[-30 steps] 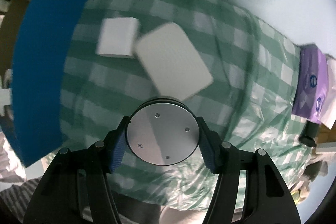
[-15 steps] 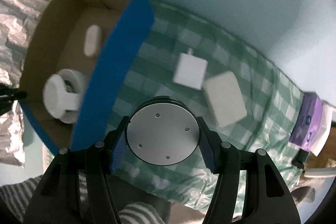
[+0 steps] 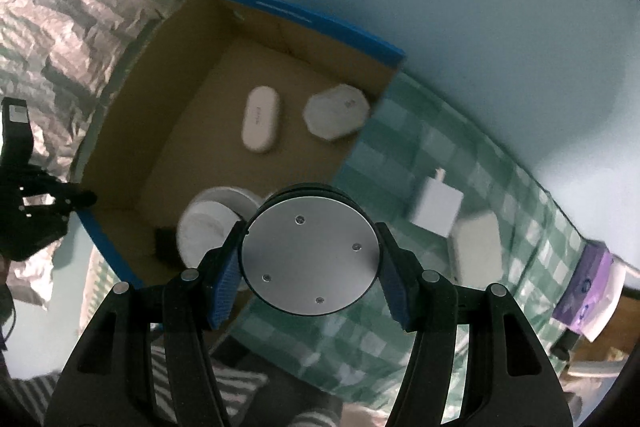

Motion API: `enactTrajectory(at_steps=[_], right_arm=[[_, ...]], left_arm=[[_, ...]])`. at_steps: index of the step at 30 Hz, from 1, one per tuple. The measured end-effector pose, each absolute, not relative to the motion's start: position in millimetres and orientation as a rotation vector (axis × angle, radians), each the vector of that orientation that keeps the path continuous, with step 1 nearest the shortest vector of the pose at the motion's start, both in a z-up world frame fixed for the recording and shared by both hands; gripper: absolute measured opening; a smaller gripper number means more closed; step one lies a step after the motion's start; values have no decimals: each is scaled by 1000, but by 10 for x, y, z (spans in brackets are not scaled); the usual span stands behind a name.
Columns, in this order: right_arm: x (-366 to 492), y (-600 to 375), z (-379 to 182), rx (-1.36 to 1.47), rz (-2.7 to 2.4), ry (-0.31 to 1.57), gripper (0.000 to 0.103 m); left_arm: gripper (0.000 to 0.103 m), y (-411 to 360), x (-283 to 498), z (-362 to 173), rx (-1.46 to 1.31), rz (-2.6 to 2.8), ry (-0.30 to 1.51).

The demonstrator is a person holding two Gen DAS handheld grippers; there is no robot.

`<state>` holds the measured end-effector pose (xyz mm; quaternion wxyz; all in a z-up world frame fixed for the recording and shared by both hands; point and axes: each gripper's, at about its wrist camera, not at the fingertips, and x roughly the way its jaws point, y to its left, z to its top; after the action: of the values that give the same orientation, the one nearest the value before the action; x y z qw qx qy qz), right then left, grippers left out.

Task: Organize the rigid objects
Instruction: 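Lower the round puck into the box and open the right gripper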

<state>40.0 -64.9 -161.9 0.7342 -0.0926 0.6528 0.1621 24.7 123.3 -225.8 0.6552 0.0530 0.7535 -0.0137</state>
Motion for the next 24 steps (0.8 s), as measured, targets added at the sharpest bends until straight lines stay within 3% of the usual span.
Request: enactTrajectory(at_steps=[24], right_arm=[[525,-397,-1810,-227,349,1456,63]], left_arm=[[8,1237,260,-2260,113,-37,1708]])
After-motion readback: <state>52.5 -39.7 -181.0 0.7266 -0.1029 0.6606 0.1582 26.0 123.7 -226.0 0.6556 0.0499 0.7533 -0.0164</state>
